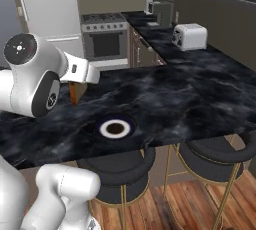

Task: Start the toaster. Once the lever pops up, take the bread to the plate on the dining counter.

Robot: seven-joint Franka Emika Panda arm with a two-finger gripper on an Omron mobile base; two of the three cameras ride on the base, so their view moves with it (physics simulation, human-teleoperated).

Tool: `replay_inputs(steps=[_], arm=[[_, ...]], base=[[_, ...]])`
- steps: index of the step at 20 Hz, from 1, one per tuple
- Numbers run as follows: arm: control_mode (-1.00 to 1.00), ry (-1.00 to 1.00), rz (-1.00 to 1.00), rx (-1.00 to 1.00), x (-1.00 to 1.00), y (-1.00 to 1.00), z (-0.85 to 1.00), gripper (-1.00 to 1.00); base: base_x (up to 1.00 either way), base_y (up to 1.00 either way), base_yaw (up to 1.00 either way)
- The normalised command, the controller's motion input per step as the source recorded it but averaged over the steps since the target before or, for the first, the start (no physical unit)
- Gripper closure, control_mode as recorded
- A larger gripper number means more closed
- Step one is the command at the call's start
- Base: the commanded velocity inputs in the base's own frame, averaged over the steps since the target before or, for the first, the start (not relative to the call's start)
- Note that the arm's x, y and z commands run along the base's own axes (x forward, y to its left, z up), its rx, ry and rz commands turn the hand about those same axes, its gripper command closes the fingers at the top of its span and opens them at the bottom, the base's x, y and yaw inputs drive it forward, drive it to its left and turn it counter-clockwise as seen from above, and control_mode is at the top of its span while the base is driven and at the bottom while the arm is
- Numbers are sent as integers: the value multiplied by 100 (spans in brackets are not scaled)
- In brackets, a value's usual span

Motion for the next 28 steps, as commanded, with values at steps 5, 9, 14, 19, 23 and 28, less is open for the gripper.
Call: replay_inputs(steps=[5,9,14,19,23,28], arm=[[-100,-1,8,0,4,-9,-22,100],[-100,3,18,0,32,-21,-71,100],[-100,13,21,0,51,-31,-76,100],[-100,17,17,0,61,-5,-58,100],[-100,15,15,0,60,0,-57,100],[-100,7,15,0,39,0,-57,100]], base=[[14,-25,21],[0,0,0],[0,0,0],[0,0,0],[0,0,0],[0,0,0]])
